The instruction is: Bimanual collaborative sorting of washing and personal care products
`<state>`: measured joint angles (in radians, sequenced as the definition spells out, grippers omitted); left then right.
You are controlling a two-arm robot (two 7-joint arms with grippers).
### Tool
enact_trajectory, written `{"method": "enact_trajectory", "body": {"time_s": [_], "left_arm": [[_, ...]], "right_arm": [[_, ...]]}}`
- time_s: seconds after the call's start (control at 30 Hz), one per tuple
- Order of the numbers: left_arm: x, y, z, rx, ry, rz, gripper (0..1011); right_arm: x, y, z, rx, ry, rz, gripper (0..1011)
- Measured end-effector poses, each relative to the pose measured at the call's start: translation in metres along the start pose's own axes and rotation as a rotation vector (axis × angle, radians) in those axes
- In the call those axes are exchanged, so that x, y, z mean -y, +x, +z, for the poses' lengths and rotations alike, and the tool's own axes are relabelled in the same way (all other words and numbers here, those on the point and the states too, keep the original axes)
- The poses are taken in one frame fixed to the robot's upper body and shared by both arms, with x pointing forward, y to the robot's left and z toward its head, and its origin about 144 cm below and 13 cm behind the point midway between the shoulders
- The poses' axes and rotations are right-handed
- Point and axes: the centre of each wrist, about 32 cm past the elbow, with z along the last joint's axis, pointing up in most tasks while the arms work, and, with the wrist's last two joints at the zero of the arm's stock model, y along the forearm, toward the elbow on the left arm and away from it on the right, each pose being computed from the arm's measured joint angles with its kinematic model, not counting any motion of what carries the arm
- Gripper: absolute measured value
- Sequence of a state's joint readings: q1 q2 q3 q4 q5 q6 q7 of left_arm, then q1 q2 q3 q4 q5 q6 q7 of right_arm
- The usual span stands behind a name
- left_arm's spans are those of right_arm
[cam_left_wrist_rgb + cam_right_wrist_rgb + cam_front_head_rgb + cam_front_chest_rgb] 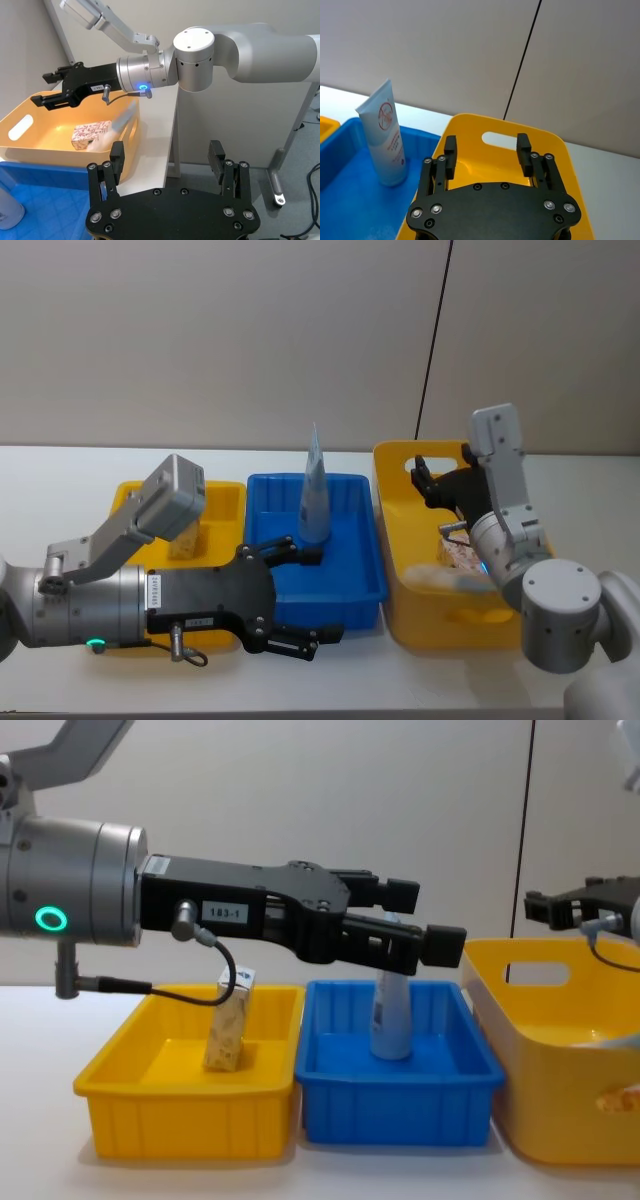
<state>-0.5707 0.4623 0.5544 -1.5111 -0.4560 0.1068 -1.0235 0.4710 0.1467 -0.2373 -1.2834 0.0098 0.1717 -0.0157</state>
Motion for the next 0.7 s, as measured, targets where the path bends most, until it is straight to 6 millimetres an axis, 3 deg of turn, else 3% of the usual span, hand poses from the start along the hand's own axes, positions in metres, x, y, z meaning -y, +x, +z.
{"method": "enact_trajectory", "body": {"time_s": [0.03,0.1,0.17,0.37,0.7], "left_arm": [[0.0,0.0,0.0,0.0,0.0,0.0,1001],[0.0,0.0,0.0,0.0,0.0,0.0,1001],[0.0,0.0,0.0,0.0,0.0,0.0,1001],[0.0,0.0,0.0,0.0,0.0,0.0,1001],[0.0,0.0,0.0,0.0,0.0,0.0,1001]], "right_arm": [[0.0,0.0,0.001,-0.008,0.007,0.002,727],[0.001,-0.001,0.003,-0.017,0.016,0.007,741],[0.002,-0.001,0.009,-0.041,0.038,0.023,844],[0.006,0.001,0.019,-0.079,0.081,0.066,989],[0.018,0.01,0.032,-0.124,0.143,0.179,1002]]}}
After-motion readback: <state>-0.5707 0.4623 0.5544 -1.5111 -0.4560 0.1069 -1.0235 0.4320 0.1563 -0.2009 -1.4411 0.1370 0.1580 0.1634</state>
